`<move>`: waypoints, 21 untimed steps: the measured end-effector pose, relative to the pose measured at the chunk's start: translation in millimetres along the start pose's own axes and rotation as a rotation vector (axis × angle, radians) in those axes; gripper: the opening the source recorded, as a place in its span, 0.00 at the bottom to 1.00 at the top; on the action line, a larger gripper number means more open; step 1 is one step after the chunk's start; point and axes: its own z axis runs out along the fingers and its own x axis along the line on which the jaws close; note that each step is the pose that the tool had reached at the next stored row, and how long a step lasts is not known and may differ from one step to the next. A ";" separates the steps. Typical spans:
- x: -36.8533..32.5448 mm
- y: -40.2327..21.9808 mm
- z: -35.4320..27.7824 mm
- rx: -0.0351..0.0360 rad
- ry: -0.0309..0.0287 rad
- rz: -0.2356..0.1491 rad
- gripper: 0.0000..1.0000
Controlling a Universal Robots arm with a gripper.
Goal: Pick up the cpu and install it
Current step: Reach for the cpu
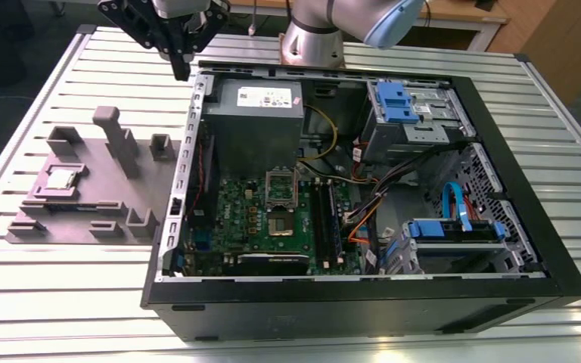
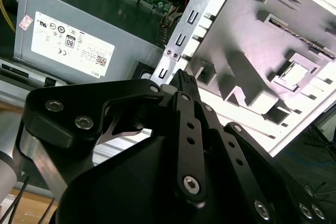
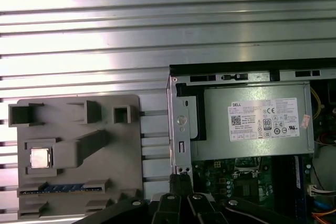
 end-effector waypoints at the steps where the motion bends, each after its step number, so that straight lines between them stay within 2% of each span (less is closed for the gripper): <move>1: 1.0 -0.1 0.0 0.0000 0.0000 0.000 0.10; 21: 9.9 -0.7 -0.2 0.0000 0.0000 0.000 0.10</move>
